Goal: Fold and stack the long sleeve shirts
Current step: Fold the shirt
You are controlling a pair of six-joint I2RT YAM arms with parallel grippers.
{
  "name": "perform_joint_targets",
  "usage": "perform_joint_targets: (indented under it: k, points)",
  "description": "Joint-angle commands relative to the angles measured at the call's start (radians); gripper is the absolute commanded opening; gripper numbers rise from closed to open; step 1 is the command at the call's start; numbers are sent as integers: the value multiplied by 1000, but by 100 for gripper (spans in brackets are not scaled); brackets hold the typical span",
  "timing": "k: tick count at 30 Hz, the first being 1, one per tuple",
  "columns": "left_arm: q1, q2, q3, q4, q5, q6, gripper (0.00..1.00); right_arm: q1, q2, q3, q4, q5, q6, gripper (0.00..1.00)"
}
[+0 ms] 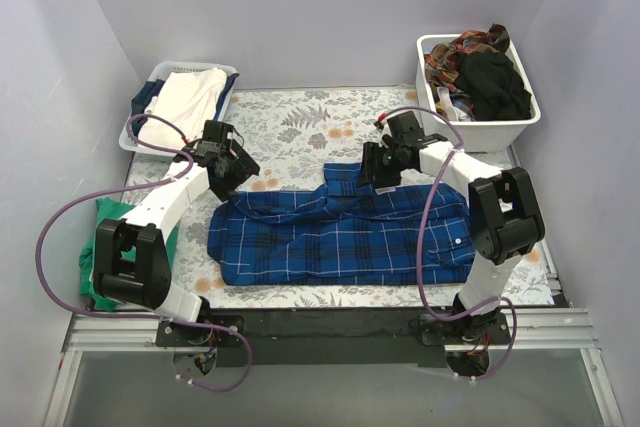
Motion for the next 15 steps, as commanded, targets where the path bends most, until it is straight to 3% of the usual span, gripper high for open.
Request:
perform_joint_targets:
  k: [1, 15]
  points:
    - [3, -1, -15, 9, 6, 13, 71, 19, 34, 19, 7, -34, 0, 61]
    - [3, -6, -24, 10, 6, 17, 71, 36, 68, 65, -62, 102, -2, 60]
